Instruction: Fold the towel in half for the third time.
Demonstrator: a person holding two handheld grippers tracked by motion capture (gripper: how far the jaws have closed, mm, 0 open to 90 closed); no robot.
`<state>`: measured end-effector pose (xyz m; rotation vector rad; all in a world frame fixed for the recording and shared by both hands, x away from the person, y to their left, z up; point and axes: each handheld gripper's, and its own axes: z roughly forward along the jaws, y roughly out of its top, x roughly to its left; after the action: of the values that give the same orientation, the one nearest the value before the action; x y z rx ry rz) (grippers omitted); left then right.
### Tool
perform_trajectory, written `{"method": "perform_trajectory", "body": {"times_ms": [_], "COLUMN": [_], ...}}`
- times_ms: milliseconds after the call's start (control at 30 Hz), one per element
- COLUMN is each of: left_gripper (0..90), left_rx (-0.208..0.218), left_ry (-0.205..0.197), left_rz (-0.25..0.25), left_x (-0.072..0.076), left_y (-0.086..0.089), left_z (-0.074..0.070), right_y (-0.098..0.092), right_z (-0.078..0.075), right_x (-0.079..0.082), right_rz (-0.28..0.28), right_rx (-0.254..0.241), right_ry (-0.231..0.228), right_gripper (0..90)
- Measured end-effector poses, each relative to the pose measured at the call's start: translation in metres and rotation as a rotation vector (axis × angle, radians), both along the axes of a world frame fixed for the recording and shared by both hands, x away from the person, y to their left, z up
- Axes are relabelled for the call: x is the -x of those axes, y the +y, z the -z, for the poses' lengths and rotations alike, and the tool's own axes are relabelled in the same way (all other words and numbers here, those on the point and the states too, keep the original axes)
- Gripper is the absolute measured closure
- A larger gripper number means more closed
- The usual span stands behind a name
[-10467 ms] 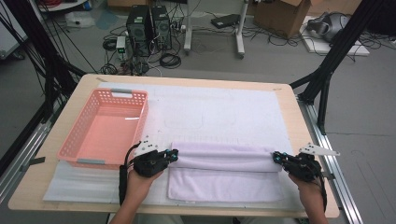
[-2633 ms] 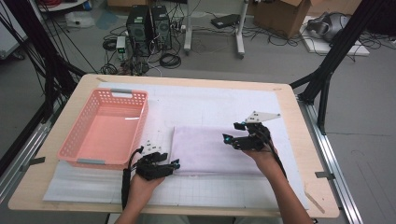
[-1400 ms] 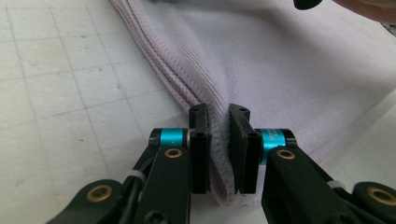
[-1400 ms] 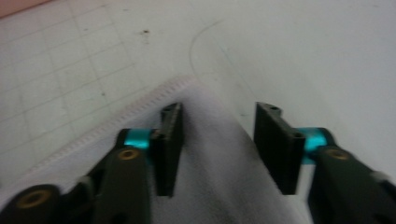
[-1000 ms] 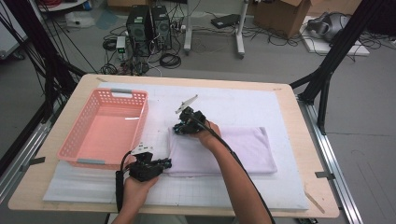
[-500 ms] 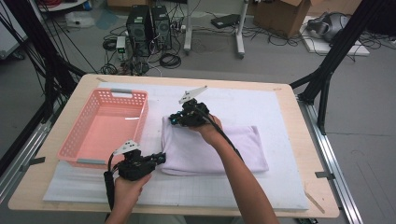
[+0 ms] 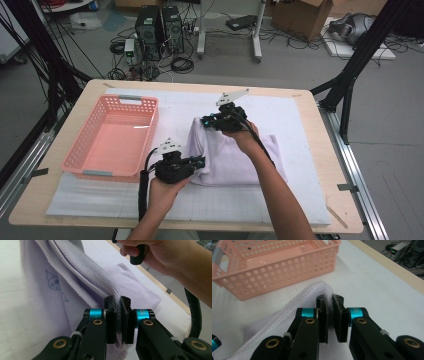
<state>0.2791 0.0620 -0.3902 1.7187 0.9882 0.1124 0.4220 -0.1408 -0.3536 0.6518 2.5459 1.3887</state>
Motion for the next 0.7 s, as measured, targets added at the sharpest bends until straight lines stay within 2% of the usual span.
{"method": "perform_trajectory", "body": {"times_ms": [167,433,700], "left_gripper": [84.4,84.3,83.4], "left_rx": [-0.021,-0.038,-0.052], "left_ry": [0.005,0.015,0.017], "left_rz": [0.025,0.067,0.08], "left_x": [-0.009,-0.018,-0.024], "left_y": [-0.023,-0.061,-0.094], "left_z": [0.001,0.006,0.013], "right_y": [-0.029,-0.066,-0.102], "right_z": [0.004,0.011,0.023], "right_x": [-0.001,0.002,0.003], "right_rz": [0.057,0.108,0.165], "right_rx": [-0.008,-0.021,-0.012], "right_ry": [0.006,0.008,0.02], "right_gripper": [83.8,83.8,83.8]}}
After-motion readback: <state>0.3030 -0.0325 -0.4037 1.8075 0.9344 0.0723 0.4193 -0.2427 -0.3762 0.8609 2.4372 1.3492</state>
